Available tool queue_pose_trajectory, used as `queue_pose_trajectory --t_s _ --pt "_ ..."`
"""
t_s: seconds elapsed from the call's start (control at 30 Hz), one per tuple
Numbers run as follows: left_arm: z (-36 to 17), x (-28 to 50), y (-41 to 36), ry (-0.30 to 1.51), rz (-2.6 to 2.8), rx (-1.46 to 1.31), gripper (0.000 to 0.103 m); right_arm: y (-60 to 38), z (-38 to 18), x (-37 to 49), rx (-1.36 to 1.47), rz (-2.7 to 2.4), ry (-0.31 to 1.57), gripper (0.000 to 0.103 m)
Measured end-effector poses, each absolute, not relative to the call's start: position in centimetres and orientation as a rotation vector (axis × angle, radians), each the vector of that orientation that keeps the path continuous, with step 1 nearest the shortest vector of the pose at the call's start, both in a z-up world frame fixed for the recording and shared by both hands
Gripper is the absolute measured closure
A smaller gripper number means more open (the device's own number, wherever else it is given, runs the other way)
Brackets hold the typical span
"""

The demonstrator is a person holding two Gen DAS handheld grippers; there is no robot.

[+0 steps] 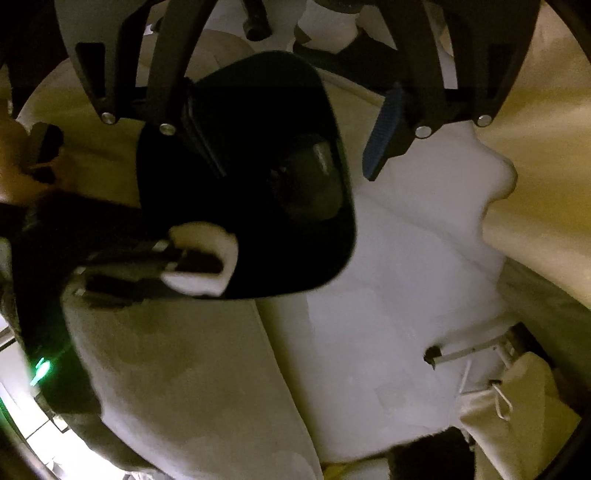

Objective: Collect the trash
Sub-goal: 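Open the right tool to drop the white tissue ball into the bin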

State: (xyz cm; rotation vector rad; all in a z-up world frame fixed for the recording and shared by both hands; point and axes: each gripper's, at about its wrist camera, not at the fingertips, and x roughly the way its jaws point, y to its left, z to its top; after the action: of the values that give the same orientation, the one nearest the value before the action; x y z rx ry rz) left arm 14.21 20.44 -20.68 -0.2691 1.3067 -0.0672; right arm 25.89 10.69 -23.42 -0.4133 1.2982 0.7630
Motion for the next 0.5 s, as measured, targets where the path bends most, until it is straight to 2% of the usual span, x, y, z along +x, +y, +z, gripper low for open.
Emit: queue_pose_trajectory --t_s 0.2,0.5 --pt "-17.7 13.2 22.2 1.155 0.025 -0.147 0.025 11.7 -24.6 24.9 -0.453 0.781 1.33 0.058" --pt "-12.7 12.9 24.4 1.03 0.077 -0.177 0.021 13.0 -26.3 23.6 -0.506 0.796 1.371 0.057"
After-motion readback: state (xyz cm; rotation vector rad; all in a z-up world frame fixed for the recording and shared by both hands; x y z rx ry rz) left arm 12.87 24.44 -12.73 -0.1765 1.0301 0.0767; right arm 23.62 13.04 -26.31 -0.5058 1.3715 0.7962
